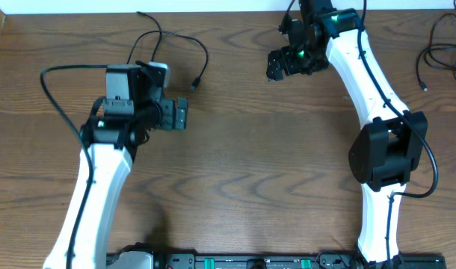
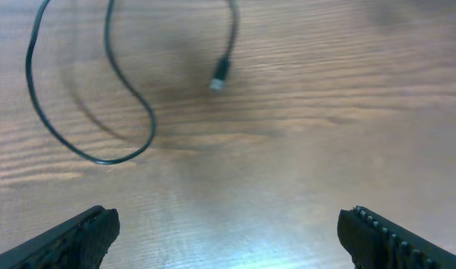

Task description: Untangle cables

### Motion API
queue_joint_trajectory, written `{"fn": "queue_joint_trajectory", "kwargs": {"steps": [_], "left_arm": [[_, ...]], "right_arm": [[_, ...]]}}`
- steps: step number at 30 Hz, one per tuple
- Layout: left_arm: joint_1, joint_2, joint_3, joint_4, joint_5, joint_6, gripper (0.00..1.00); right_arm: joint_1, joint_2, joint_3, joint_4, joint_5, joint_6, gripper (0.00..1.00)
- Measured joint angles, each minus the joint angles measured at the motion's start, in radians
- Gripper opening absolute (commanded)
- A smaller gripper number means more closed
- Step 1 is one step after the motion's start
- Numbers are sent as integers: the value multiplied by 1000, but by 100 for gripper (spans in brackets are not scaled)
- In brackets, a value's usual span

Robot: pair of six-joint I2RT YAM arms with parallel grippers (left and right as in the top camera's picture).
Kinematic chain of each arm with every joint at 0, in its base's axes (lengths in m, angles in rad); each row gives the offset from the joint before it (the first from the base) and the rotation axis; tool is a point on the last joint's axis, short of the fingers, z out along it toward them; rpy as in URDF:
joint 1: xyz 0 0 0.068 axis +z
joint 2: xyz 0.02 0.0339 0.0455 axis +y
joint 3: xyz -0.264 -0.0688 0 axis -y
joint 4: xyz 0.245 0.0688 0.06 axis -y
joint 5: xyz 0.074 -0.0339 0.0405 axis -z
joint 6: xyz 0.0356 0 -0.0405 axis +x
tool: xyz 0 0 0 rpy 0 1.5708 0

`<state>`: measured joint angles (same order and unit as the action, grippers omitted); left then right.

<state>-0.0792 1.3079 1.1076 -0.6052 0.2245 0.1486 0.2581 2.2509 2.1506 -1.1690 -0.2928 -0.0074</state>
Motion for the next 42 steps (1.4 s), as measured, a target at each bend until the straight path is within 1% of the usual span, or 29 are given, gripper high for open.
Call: {"fn": "queue_joint_trajectory", "kwargs": {"steps": [3,6,9,12,19,22,24,28,42], "left_arm": [[-43,-43,0,-21,8,14,98],[-99,-55,0,-19,10,18,98],[-158,-54,0,-14,10,25,98],[-188,-50,0,-11,11,32,98],[-190,-41,0,-13,10,32,98],[-190,-41,0,-19,10,32,98],[-190,-41,0,-20,10,33,98],[-190,-41,0,-20,10,33,98],[-190,-40,0,-20,10,33,98]], "right_arm": [[-4,0,0,2,2,55,90],[-3,-7,-1,7,26,100,89],[0,-35,-5,8,81,130,89],[3,-94,-7,6,158,143,89],[7,-271,-7,-29,320,153,91],[7,-309,-6,-58,362,151,97],[7,-313,-6,-87,379,149,99],[7,-310,-7,-122,394,148,99],[7,-310,-7,-128,399,148,99]]}}
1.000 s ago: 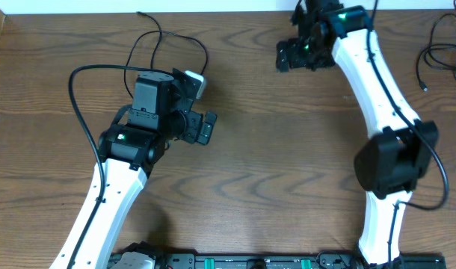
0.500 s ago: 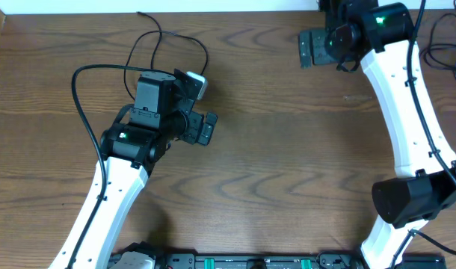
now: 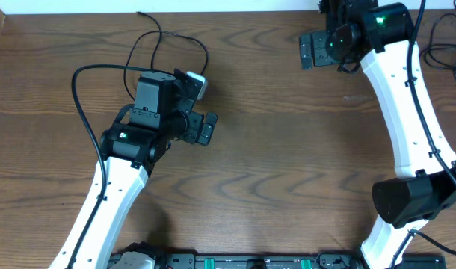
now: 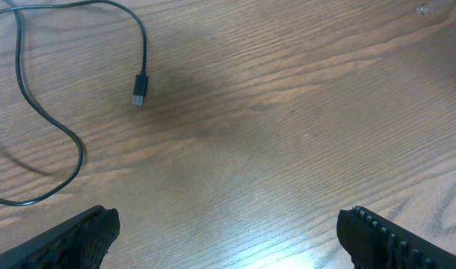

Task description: Untangle cables

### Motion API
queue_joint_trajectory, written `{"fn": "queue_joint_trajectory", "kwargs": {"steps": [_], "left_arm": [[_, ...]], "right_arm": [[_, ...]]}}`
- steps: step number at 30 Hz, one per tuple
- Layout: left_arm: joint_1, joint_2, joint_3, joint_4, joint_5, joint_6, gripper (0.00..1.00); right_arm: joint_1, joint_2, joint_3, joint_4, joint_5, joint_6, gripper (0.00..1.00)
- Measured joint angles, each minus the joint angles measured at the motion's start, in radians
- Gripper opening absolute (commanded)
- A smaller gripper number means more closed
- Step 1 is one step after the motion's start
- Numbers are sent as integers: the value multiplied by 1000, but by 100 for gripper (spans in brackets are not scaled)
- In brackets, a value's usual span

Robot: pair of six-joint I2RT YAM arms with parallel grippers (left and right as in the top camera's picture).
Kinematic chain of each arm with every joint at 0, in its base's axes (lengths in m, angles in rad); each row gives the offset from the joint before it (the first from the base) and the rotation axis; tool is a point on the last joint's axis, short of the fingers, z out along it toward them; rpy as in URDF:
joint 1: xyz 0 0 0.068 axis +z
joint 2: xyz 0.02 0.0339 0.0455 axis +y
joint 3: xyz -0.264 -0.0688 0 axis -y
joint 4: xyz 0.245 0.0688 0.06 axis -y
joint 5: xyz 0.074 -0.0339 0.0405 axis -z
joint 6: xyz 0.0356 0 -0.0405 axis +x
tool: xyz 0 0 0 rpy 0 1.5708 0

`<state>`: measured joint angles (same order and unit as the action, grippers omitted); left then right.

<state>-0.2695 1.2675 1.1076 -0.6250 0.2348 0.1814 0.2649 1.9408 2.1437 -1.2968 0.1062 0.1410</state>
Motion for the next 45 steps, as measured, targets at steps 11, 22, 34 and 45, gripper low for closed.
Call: {"fn": "queue_joint_trajectory", "kwargs": {"steps": [11,22,34,45], "left_arm": [[0,0,0,0,0,0,98],[0,0,0,-37,-5,0,98],[0,-50,0,-61,-9,0,98],[0,-197,0,-68,-9,0,98]], "right_arm": [[0,0,0,0,0,0,99],[0,0,0,0,0,0,99],[0,0,0,0,0,0,99],[0,0,0,0,0,0,99]]}}
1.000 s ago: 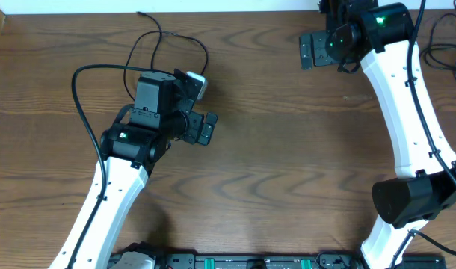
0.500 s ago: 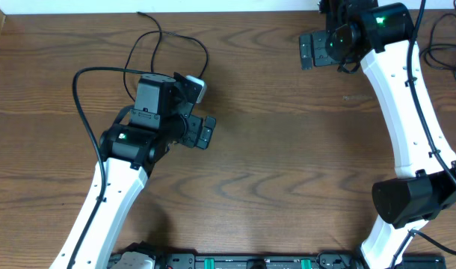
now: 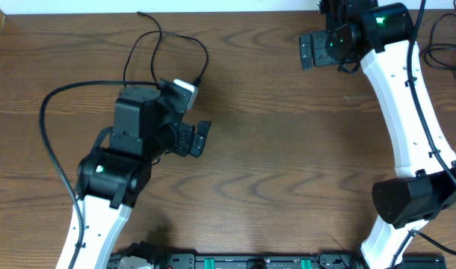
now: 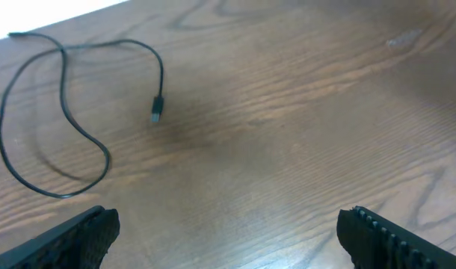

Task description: Untangle cables

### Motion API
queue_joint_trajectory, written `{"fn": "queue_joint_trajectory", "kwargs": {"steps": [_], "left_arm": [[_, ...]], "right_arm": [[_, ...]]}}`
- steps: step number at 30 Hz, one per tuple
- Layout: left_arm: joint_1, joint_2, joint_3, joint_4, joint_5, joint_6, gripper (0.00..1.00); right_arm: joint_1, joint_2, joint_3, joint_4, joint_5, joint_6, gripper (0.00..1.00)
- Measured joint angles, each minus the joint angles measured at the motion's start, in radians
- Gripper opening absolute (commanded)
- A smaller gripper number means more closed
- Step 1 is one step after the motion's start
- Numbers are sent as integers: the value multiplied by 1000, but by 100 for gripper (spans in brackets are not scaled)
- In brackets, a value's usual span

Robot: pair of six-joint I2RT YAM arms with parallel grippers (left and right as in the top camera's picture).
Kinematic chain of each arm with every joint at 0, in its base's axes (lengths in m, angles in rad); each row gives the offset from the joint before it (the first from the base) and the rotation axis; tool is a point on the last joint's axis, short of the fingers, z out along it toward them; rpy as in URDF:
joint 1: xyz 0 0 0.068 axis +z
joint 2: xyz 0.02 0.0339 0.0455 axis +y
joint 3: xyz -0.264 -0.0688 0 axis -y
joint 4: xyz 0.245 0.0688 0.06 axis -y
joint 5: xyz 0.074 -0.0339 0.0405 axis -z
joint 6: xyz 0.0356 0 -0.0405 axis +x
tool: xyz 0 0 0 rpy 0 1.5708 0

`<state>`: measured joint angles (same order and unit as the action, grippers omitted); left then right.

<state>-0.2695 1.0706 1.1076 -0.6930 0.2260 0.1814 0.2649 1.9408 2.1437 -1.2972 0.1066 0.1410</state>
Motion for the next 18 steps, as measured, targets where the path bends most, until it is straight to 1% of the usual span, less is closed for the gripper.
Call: {"fn": "queue_joint_trajectory", "kwargs": {"steps": [3,6,12,18], "left_arm": [[0,-35,0,5,-3,0,98],[1,-90,-31,99,-12,0,98],[20,-233,-243,404,-19,3,98],[43,-394,-525,741,-19,3,98]], "right_arm": [[0,0,0,0,0,0,99],[0,0,0,0,0,0,99],[0,0,0,0,1,0,99],[0,0,0,0,3,0,99]]}}
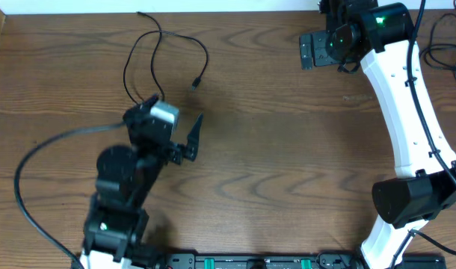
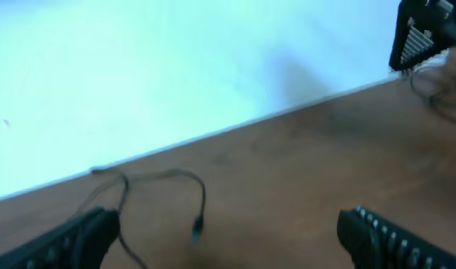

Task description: Untangle cables

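A thin black cable (image 1: 162,43) lies in loose loops at the table's far left, its plug end (image 1: 196,82) free; the blurred left wrist view shows the cable (image 2: 161,179) and the plug end (image 2: 196,223) too. My left gripper (image 1: 189,139) hangs open and empty, raised above the table, nearer than the plug; its fingers (image 2: 75,239) frame the bottom of the wrist view. My right gripper (image 1: 316,51) is up at the far edge, open, holding nothing, and shows as a ridged pad (image 2: 413,39).
A second bundle of dark cables (image 1: 445,46) lies at the far right corner beyond the right arm. A white wall (image 2: 176,67) rises behind the table's far edge. Bare wood tabletop (image 1: 280,164) spans the middle.
My left arm has risen and tilted its camera up, so the wrist view now takes in the far edge and the wall. The cable and the right arm have not moved.
At first my left gripper hung open low over the table beside the cable's plug, and the right gripper was left of its present spot. Then the right gripper stood at the far edge and the left had shifted right. After that the left stood higher at each moment.
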### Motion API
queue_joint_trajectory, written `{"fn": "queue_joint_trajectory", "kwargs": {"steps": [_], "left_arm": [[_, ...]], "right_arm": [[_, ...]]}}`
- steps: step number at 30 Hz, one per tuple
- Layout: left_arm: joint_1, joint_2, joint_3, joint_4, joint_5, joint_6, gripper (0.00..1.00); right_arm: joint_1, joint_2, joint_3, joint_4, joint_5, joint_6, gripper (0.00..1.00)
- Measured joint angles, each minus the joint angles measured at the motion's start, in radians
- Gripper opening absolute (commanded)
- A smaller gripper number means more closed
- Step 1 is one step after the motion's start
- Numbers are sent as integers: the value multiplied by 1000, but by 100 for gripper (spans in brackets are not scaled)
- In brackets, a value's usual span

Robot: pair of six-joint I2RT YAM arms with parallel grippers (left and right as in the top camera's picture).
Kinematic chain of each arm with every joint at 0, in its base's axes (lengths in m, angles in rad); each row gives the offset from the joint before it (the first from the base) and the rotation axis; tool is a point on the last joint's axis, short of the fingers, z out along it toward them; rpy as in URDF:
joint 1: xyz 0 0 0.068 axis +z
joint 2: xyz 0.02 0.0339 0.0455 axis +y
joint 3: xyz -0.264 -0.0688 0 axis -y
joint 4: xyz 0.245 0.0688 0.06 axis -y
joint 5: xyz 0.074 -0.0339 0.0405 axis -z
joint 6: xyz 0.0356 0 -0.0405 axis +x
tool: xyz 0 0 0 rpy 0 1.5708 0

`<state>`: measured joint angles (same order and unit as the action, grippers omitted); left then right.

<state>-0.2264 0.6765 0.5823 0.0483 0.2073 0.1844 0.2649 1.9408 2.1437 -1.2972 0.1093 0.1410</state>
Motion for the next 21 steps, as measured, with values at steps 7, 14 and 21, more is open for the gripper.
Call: {"fn": "queue_joint_trajectory", "kwargs": {"steps": [7,14,21], "left_arm": [[43,-167,-252,281,0,-1,98],[103,-333,-401,332,5,-4,98],[137,-472,-482,338,8,-4,98]], "right_arm": [[0,0,0,0,0,0,99],[0,0,0,0,0,0,99],[0,0,0,0,0,0,99]]}}
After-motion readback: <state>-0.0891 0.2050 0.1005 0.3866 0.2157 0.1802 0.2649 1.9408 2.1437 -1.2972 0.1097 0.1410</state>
